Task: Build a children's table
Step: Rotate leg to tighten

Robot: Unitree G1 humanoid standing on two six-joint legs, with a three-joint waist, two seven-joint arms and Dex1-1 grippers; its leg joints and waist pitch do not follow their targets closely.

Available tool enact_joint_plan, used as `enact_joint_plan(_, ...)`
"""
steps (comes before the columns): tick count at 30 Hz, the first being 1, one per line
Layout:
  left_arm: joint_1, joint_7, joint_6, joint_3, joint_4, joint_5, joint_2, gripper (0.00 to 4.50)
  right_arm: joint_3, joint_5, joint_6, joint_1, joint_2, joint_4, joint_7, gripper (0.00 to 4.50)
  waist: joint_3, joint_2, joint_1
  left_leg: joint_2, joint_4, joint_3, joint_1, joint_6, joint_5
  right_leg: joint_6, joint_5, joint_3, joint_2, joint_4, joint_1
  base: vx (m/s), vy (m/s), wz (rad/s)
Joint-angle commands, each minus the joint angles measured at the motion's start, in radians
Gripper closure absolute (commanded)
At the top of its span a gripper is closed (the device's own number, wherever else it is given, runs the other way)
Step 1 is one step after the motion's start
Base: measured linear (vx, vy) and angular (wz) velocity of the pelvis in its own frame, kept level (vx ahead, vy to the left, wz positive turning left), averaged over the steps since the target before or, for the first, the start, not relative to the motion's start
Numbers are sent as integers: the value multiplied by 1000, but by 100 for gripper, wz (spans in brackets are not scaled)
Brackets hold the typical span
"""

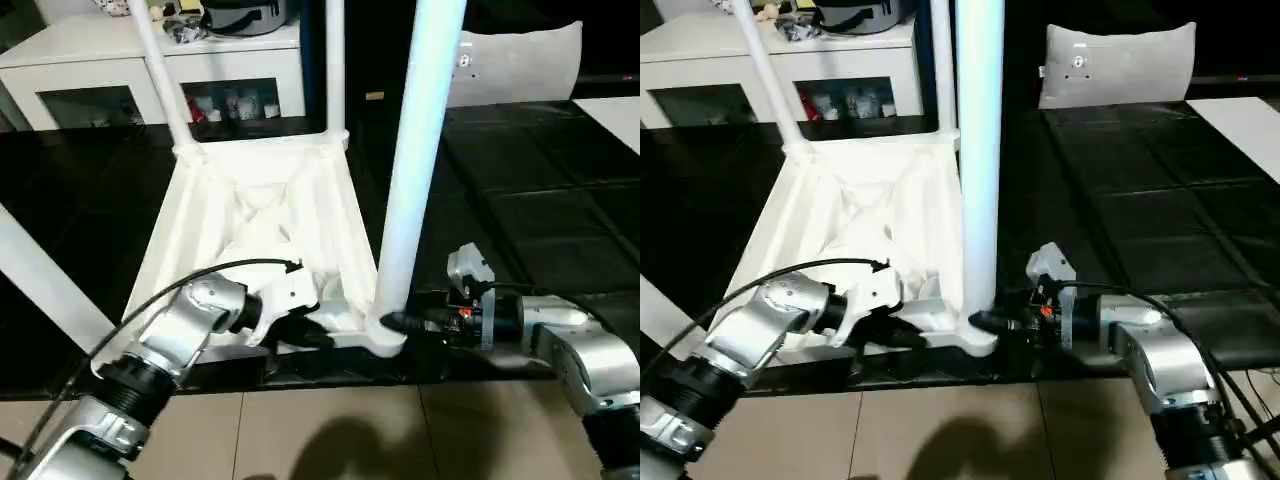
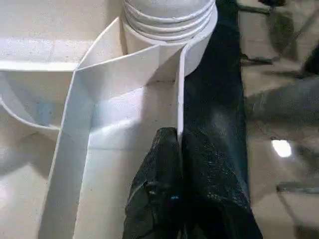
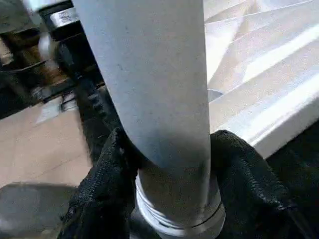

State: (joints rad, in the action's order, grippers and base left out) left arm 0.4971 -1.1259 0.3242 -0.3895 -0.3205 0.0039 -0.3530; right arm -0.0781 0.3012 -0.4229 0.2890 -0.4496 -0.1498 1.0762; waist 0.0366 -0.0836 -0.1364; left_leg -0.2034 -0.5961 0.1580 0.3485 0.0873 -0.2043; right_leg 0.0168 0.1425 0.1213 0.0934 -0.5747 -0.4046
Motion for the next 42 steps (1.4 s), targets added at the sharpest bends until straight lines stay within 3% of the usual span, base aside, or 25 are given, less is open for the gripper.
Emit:
enact_joint_plan(1,22,146,50,28,-7,-13,109,450,-29,-35,-19,35,99,-39,-160,255,-52,16,14,-7,68,6,3,-41,-227,68,549,-32,49,98,46,0,0,0)
enact_joint_plan(3,28,195,80,42,-9,-11,143,450,-18,-54,-38,45,140,-52,-247,255,-48,18,37,3,66,0,3,-24,-263,26,622,-14,47,112,49,0,0,0)
enact_joint_plan(5,33,219,92,47,-12,-11,159,450,-8,-63,-51,53,165,-59,-299,256,-49,16,55,5,66,-3,4,-37,-286,4,631,-10,46,120,48,0,0,0)
enact_joint_plan(6,33,226,96,48,-10,-13,169,450,-7,-90,-9,58,185,-77,-344,256,-51,15,62,6,67,-5,9,-43,-280,-1,617,-9,46,119,52,0,0,0)
enact_joint_plan(9,27,217,90,39,-3,-10,165,450,-1,-94,18,59,198,-93,-359,256,-54,10,80,2,71,-7,12,-59,-276,26,557,-13,46,116,52,0,0,0)
enact_joint_plan(10,21,203,76,30,0,-1,154,450,10,-75,8,57,201,-97,-343,201,-54,11,81,2,71,-7,13,-63,-274,31,548,-14,45,114,53,0,0,0)
enact_joint_plan(11,17,196,66,28,1,5,149,450,16,-74,6,55,201,-93,-339,187,-54,8,81,-1,72,-8,11,-67,-273,43,532,-18,46,111,52,0,0,0)
enact_joint_plan(13,15,192,61,28,2,7,146,450,21,-72,5,54,202,-90,-340,181,-55,7,81,-4,74,-8,12,-70,-269,56,511,-20,46,107,54,0,0,0)
enact_joint_plan(14,9,183,52,29,5,13,131,450,39,-56,-1,47,190,-71,-331,153,-57,6,77,-7,74,-7,9,-71,-254,76,475,-26,47,103,53,0,0,0)
enact_joint_plan(16,7,172,43,26,5,13,119,450,38,-49,-2,40,165,-60,-307,153,-59,6,72,-10,75,-6,11,-73,-231,93,436,-29,48,95,58,0,0,0)
enact_joint_plan(17,6,167,39,22,5,15,113,450,34,-50,2,36,153,-57,-293,142,-62,6,64,-12,74,-3,7,-77,-212,109,400,-34,49,91,56,0,0,0)
enact_joint_plan(22,-4,117,-8,-1,6,21,71,450,32,-48,26,25,82,-52,-199,99,-66,10,43,-16,71,-2,13,-89,-145,143,310,-39,52,73,63,0,0,0)
enact_joint_plan(29,-17,18,-68,-31,21,16,13,450,23,-61,82,37,15,-64,-132,45,-63,6,30,-20,73,0,10,-83,-164,148,329,-41,53,73,61,0,0,0)
enact_joint_plan(31,-15,6,-80,-36,16,20,2,450,14,-47,91,34,1,-59,-84,45,-63,8,26,-19,73,2,7,-79,-180,139,355,-41,53,76,60,0,0,0)
enact_joint_plan(32,-13,-6,-85,-39,13,19,-5,450,8,-26,81,27,-9,-42,-39,71,-62,8,25,-20,74,1,8,-79,-179,138,357,-42,53,76,60,0,0,0)
enact_joint_plan(34,-8,-32,-85,-42,13,9,-17,450,2,13,44,19,-21,-18,29,80,-64,10,20,-22,73,0,10,-90,-168,143,337,-42,52,71,63,0,0,0)
enact_joint_plan(42,-2,-94,-80,-50,20,-4,-49,450,-24,26,42,29,-33,-34,87,144,-64,12,17,-23,72,1,9,-85,-157,154,340,-43,54,70,60,0,0,0)
